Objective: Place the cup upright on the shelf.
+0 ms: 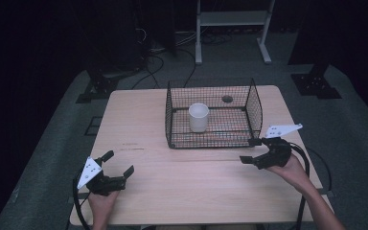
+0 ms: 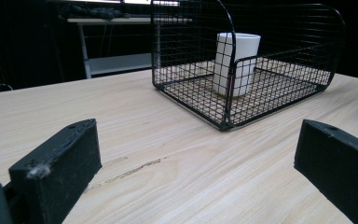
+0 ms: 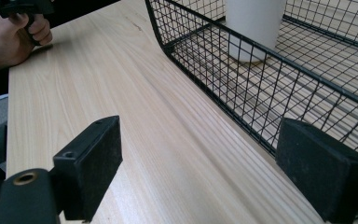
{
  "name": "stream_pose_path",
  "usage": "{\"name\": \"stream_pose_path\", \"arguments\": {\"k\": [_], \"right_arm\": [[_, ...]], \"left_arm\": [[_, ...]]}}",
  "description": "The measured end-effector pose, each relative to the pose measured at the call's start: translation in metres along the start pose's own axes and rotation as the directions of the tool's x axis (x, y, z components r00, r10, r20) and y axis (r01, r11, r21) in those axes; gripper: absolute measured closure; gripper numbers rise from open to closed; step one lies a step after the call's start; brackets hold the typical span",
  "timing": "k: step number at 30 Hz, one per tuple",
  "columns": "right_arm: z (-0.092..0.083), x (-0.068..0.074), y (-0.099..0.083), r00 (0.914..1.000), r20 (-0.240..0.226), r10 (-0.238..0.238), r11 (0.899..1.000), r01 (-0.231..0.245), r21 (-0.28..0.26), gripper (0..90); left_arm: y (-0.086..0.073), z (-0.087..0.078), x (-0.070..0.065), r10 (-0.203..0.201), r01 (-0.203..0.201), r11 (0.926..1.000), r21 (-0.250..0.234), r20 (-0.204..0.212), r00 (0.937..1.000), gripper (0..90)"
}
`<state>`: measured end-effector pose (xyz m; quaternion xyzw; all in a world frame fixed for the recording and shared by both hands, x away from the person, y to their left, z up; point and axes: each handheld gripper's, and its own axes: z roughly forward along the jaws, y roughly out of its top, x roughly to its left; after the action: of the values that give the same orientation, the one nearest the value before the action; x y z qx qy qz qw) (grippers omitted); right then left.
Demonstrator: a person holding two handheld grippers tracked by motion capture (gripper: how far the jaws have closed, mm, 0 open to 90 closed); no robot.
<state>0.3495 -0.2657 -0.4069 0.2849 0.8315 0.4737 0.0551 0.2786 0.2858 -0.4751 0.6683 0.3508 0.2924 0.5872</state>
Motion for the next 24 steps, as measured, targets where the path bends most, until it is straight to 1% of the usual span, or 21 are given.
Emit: {"name": "stream_pose_path", "arguments": {"k": [4,7,11,14,17,18,20,21,22,24], "right_arm": [[-0.001,-0.001,-0.004,0.9999,0.01,-0.001,1.0,0.001,0.013,13.6],[-0.006,-0.001,-0.008,0.9999,0.015,0.008,1.0,-0.008,-0.006,13.7],[-0.01,0.0,-0.014,0.9997,0.019,0.015,1.0,-0.015,-0.017,13.7],[-0.011,0.0,-0.017,0.9996,0.023,0.019,1.0,-0.019,-0.013,13.7],[-0.014,-0.002,-0.022,0.999,0.031,0.031,0.999,-0.031,-0.021,13.7],[-0.016,-0.002,-0.024,0.9988,0.034,0.034,0.999,-0.033,-0.029,13.7],[-0.016,-0.002,-0.028,0.9984,0.039,0.041,0.999,-0.04,-0.026,13.7],[-0.018,-0.003,-0.033,0.9978,0.041,0.052,0.998,-0.051,-0.033,13.7],[-0.018,-0.003,-0.033,0.9978,0.041,0.052,0.998,-0.051,-0.033,13.7],[-0.02,-0.002,-0.039,0.997,0.053,0.056,0.998,-0.055,-0.036,13.7]], "left_arm": [[0.0,0.0,0.0,0.0,0.0,1.0,0.002,0.0,1.0,0.0],[0.0,0.0,0.0,0.0,0.0,1.0,0.001,0.0,1.0,0.0],[0.0,0.0,0.0,-0.001,0.001,1.0,0.002,0.0,1.0,0.0],[0.0,0.0,0.0,0.0,0.0,1.0,0.002,-0.001,1.0,0.0],[0.0,0.0,0.0,0.0,0.0,1.0,0.003,-0.001,1.0,0.0],[0.0,0.0,0.0,0.0,0.0,1.0,0.003,-0.001,1.0,0.0],[0.0,0.0,0.0,-0.001,0.001,1.0,0.003,-0.002,1.0,0.0],[0.0,0.0,0.0,0.0,0.0,1.0,0.004,-0.003,1.0,0.0],[0.0,0.0,0.0,0.0,0.0,1.0,0.004,-0.003,1.0,0.0],[0.0,0.0,0.0,0.0,0.0,1.0,0.005,-0.004,1.0,0.0]]}}
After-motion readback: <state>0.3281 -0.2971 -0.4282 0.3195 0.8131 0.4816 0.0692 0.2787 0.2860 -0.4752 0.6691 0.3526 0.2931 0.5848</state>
